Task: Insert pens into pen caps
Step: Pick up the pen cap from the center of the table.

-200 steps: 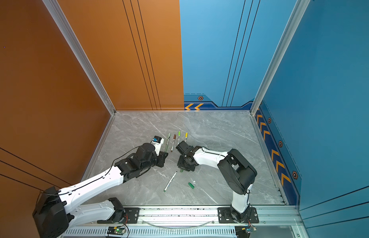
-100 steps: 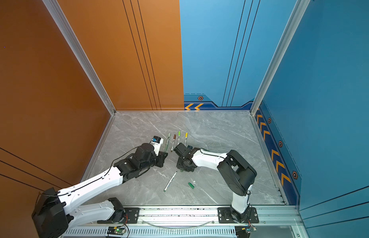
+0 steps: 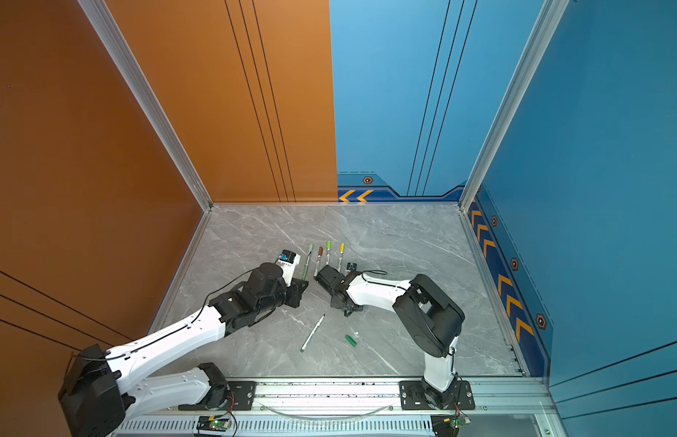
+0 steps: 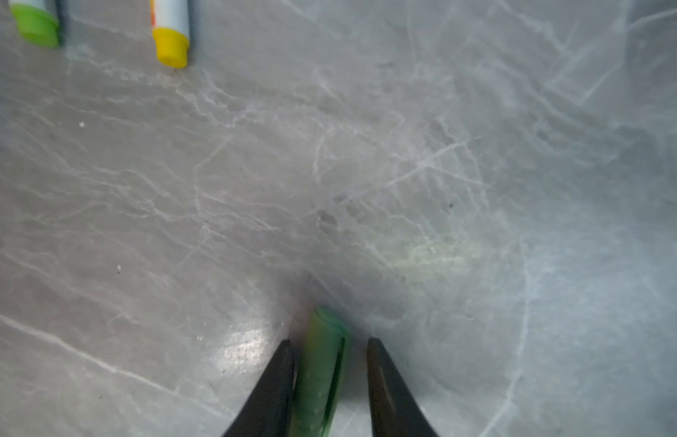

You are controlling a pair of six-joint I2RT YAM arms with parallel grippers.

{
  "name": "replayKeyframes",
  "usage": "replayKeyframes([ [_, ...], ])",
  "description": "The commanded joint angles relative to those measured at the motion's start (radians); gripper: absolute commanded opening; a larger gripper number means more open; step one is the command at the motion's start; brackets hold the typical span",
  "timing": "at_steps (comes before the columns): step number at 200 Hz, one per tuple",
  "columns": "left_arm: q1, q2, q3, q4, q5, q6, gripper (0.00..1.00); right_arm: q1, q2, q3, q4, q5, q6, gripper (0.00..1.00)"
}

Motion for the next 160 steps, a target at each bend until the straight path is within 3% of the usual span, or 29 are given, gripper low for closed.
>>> replayKeyframes([
  [1,0.014,-0.026,-0.014,0.011,0.012,0.004,0.00,-0.006,0.116,-0.070,-0.189,-0.009,-0.016,0.31],
  [37,0.017,-0.040,-0.021,0.021,0.008,0.005,0.00,-0.005,0.124,-0.055,-0.204,-0.013,-0.018,0.24],
  [74,0.023,-0.045,-0.026,0.025,0.010,0.005,0.00,-0.004,0.136,-0.049,-0.207,-0.023,-0.024,0.07],
  [160,0.006,-0.012,-0.020,0.029,0.018,0.004,0.00,-0.008,0.035,-0.067,-0.193,-0.027,-0.031,0.01],
])
